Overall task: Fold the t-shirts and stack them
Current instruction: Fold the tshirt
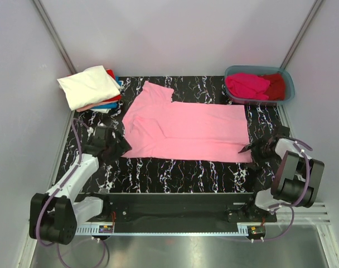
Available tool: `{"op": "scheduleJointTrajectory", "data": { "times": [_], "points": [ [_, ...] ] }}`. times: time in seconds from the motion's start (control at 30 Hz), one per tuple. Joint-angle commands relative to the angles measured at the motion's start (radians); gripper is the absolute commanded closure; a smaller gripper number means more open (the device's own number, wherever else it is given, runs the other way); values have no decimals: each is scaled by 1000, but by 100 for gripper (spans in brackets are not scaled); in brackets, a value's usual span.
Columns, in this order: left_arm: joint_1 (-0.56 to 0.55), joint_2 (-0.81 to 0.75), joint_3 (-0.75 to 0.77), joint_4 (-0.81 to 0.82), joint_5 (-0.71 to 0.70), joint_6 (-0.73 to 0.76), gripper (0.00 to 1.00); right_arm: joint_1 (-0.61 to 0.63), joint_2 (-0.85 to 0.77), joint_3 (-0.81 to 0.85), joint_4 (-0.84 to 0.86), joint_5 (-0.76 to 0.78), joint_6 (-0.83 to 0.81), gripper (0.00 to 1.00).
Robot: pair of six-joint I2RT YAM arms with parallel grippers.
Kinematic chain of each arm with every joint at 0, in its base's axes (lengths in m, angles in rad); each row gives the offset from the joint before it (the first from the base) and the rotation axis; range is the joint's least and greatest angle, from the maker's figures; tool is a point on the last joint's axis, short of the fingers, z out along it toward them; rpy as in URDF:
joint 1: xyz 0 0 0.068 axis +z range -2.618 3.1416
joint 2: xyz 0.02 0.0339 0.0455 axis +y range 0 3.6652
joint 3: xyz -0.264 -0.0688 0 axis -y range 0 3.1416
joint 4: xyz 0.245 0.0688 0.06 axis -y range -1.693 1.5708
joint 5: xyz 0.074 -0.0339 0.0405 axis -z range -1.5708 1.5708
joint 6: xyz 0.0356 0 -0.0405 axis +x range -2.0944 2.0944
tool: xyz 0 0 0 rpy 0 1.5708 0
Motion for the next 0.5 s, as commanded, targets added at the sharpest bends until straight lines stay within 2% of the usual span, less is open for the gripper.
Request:
{"op": "scheduleJointTrajectory", "data": {
  "times": [0.0,0.1,0.2,0.23,0.4,0.47],
  "points": [
    [34,16,-54,138,18,-29,10,-24,-10,-1,36,11,-30,31],
    [54,44,-78,183,18,-40,11,-33,-10,0,37,42,-38,44],
    [60,70,-108,232,18,-56,15,-41,6,10,46,50,-46,63],
    [62,77,-115,241,18,-59,16,-42,12,11,48,48,-47,74],
    [63,136,-106,246,-2,-76,21,-45,35,11,60,53,-52,90],
    [63,154,-100,253,-17,-84,27,-45,41,10,66,53,-55,96]
  ]
}}
